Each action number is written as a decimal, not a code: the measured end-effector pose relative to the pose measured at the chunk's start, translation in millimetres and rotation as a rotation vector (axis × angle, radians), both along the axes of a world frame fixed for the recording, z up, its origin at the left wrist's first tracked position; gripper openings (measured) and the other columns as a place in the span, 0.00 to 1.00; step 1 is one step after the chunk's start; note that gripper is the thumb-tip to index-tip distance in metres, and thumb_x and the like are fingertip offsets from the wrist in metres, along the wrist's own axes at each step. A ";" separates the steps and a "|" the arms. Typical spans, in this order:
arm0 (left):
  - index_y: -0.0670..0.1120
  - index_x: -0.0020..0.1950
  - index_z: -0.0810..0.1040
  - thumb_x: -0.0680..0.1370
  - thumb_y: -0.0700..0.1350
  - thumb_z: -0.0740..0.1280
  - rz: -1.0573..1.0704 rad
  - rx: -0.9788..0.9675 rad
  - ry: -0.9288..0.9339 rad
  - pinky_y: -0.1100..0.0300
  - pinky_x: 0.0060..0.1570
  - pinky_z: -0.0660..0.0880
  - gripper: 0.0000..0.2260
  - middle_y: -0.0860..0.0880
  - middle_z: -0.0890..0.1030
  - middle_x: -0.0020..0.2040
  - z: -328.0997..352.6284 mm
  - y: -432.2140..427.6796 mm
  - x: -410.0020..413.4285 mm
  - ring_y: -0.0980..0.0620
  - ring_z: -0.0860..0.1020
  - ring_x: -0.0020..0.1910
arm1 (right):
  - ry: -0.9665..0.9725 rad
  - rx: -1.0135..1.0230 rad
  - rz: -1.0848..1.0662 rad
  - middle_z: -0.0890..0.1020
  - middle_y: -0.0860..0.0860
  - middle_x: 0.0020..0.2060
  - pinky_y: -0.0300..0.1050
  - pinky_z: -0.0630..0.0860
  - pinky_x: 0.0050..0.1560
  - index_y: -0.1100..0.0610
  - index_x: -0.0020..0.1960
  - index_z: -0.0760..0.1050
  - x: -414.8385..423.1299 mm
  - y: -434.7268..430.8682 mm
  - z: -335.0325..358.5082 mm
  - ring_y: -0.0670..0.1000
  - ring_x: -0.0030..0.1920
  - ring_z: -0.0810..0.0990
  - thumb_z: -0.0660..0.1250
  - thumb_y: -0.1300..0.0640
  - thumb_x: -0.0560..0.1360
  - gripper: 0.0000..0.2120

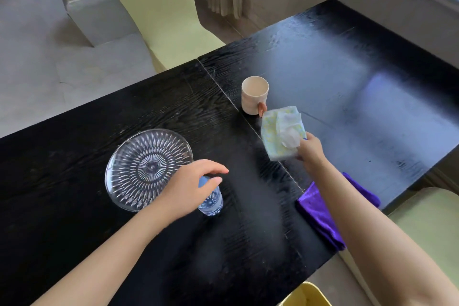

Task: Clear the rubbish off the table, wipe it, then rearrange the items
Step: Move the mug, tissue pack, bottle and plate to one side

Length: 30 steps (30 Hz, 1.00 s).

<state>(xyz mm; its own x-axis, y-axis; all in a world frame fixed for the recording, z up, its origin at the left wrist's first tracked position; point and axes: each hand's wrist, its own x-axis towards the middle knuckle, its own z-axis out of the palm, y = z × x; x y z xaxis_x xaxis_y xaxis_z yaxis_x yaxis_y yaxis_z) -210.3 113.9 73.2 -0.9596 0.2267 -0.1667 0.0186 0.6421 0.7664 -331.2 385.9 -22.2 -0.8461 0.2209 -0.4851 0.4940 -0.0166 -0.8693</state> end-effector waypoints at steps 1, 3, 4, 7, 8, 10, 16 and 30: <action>0.52 0.52 0.80 0.76 0.41 0.67 0.025 -0.003 0.046 0.79 0.52 0.64 0.09 0.61 0.79 0.50 -4.7 0.2 6.2 0.68 0.74 0.53 | -0.027 0.005 -0.026 0.75 0.52 0.33 0.38 0.73 0.31 0.57 0.38 0.73 1.8 4.0 -6.4 0.46 0.30 0.74 0.70 0.57 0.65 0.07; 0.51 0.51 0.79 0.74 0.41 0.69 0.099 -0.006 0.135 0.79 0.52 0.64 0.08 0.62 0.78 0.49 -15.0 1.0 16.8 0.67 0.74 0.52 | -0.081 0.012 -0.064 0.74 0.53 0.33 0.40 0.73 0.33 0.56 0.35 0.71 2.8 10.0 -20.6 0.48 0.31 0.74 0.71 0.59 0.67 0.08; 0.52 0.50 0.78 0.73 0.41 0.70 0.152 0.008 0.163 0.79 0.52 0.64 0.09 0.62 0.78 0.48 -20.7 1.4 21.2 0.67 0.74 0.52 | -0.106 0.025 -0.074 0.74 0.53 0.34 0.40 0.73 0.32 0.56 0.35 0.71 1.9 12.3 -27.6 0.49 0.32 0.73 0.70 0.60 0.70 0.09; 0.54 0.49 0.76 0.70 0.41 0.73 0.343 0.175 0.095 0.75 0.54 0.67 0.12 0.59 0.81 0.49 -34.3 3.7 28.9 0.64 0.76 0.52 | -0.126 0.039 -0.059 0.75 0.55 0.36 0.40 0.73 0.31 0.57 0.38 0.72 -5.0 17.2 -42.2 0.50 0.33 0.74 0.66 0.61 0.74 0.07; 0.52 0.48 0.76 0.70 0.41 0.74 0.387 0.248 0.049 0.72 0.55 0.68 0.12 0.57 0.81 0.50 -37.4 5.5 28.8 0.63 0.77 0.52 | -0.122 0.046 -0.042 0.75 0.55 0.38 0.42 0.73 0.34 0.58 0.40 0.73 -7.9 18.2 -44.1 0.51 0.34 0.74 0.66 0.60 0.74 0.05; 0.50 0.46 0.78 0.68 0.43 0.73 0.443 0.341 0.005 0.71 0.53 0.70 0.09 0.55 0.82 0.49 -41.1 10.0 26.6 0.63 0.78 0.50 | -0.112 0.096 0.001 0.75 0.57 0.40 0.47 0.74 0.41 0.59 0.44 0.74 -14.6 21.0 -45.9 0.53 0.40 0.75 0.66 0.58 0.74 0.04; 0.49 0.44 0.79 0.68 0.48 0.70 0.475 0.383 -0.006 0.74 0.47 0.71 0.07 0.55 0.82 0.46 -42.4 23.6 9.3 0.63 0.78 0.45 | -0.071 0.279 -0.097 0.74 0.56 0.54 0.44 0.70 0.48 0.63 0.59 0.71 -32.2 33.1 -47.0 0.52 0.50 0.73 0.65 0.52 0.73 0.19; 0.44 0.47 0.78 0.72 0.43 0.71 0.366 0.359 0.014 0.68 0.46 0.73 0.05 0.55 0.80 0.42 -19.6 66.6 -51.4 0.59 0.77 0.42 | 0.542 0.783 0.460 0.72 0.56 0.66 0.45 0.59 0.68 0.61 0.68 0.67 -5.5 -1.9 0.8 0.58 0.67 0.67 0.68 0.56 0.73 0.26</action>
